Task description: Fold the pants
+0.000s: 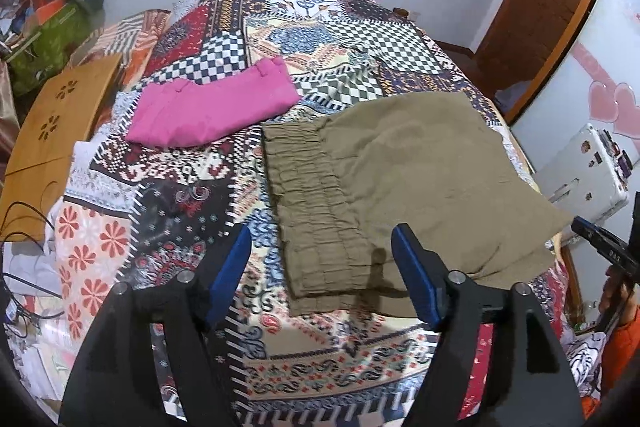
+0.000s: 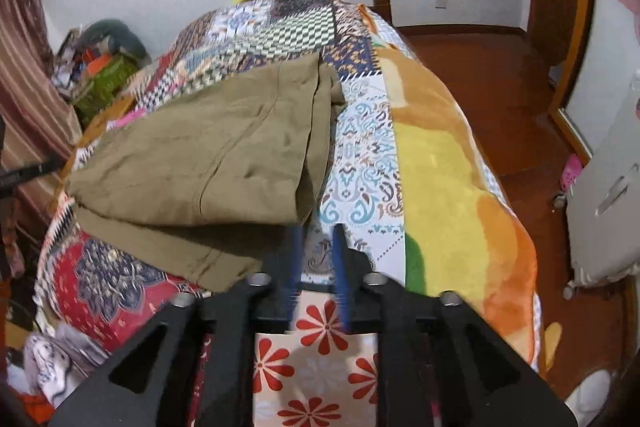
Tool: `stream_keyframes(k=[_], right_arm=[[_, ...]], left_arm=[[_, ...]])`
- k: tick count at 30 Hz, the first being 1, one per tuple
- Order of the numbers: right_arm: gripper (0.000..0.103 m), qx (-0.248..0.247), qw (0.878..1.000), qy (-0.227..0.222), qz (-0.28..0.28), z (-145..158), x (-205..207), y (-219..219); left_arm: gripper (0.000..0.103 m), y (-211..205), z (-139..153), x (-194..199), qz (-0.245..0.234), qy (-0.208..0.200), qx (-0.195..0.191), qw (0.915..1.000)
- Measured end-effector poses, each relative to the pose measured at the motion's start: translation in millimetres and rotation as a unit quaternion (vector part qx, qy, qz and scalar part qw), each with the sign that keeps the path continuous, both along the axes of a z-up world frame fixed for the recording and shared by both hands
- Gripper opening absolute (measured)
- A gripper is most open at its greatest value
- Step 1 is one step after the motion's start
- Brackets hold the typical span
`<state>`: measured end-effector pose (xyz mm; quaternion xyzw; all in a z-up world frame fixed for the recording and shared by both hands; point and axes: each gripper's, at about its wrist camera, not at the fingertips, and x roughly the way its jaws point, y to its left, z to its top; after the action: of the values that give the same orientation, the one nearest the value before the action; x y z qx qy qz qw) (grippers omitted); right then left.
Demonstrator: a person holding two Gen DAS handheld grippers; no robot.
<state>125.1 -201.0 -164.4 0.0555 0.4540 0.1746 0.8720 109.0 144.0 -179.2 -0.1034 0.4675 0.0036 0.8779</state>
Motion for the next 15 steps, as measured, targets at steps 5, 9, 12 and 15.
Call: stream_keyframes(k=[5, 9, 12, 15], right_arm=[[0.034, 0.039, 0.999, 0.001, -0.021, 5.7, 12.3, -4.5], [0.042, 0.058, 0.998, 0.014, -0.015, 3.3, 20.3, 5.0], [0.042, 0.053, 0.998, 0.038, -0.002, -7.6, 22.4, 16.4], [0.046, 0.044, 0.997, 0.059, 0.0, -18.8, 20.5, 21.9]], left_arm=[[0.082, -5.7, -7.4, 2.5, 0.009, 0.006, -0.014, 0.9998], [0.082, -6.6, -23.4, 6.7, 0.022, 0.027, -0.014, 0.9993], [0.082, -4.6, -30.6, 5.1, 0.034, 0.027, -0.012, 0.999], [0.082, -2.9, -36.7, 3.4, 0.042, 0.028, -0.024, 0.9984]])
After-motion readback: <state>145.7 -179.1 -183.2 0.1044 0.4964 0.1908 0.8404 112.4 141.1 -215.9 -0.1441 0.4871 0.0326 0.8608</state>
